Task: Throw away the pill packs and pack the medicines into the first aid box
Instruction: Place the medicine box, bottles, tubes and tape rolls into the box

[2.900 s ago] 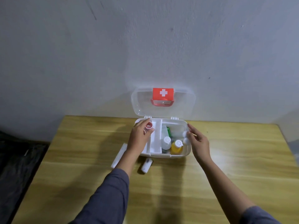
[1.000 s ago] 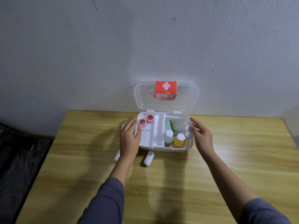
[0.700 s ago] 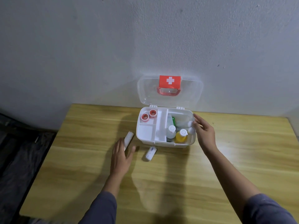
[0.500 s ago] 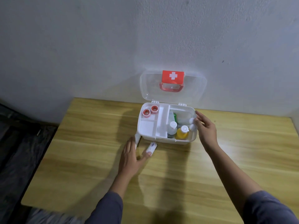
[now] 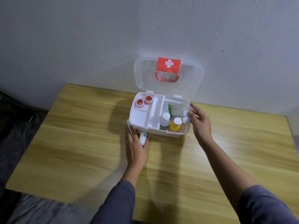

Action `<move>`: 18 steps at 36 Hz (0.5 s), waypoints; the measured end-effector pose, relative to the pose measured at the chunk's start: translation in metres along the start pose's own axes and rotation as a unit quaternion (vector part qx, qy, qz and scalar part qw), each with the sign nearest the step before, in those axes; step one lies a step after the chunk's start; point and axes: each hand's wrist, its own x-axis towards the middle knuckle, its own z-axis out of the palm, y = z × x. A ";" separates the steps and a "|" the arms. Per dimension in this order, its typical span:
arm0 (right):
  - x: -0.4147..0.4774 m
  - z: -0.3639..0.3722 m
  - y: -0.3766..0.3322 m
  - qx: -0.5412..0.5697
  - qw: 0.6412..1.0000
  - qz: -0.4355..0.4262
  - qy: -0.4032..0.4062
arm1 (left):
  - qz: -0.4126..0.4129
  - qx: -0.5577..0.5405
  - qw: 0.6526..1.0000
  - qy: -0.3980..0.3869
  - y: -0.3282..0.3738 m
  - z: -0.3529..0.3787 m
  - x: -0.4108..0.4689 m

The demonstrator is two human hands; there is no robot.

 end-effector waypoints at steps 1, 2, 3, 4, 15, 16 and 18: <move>0.000 -0.001 0.000 -0.003 1.000 0.000 -0.002 | 0.000 -0.002 1.000 0.003 -0.002 0.000 -0.001; 0.000 -0.001 0.000 -0.006 1.000 0.000 -0.005 | 0.002 -0.007 1.000 0.009 -0.005 0.001 -0.002; 0.000 -0.002 0.000 -0.008 1.000 0.000 -0.006 | 0.006 -0.013 1.000 0.014 -0.008 0.000 -0.004; 0.000 -0.002 0.000 -0.008 1.000 0.000 -0.006 | 0.009 -0.019 1.000 0.019 -0.011 -0.001 -0.005; 0.001 -0.004 -0.002 -0.015 1.000 0.006 -0.017 | 0.005 -0.107 0.991 0.081 -0.034 -0.017 -0.032; 0.000 -0.004 -0.003 -0.016 1.000 0.006 -0.018 | -0.006 -0.119 0.988 0.098 -0.035 -0.020 -0.034; 0.000 -0.004 -0.003 -0.017 1.000 0.006 -0.017 | -0.034 -0.150 0.978 0.144 -0.033 -0.027 -0.036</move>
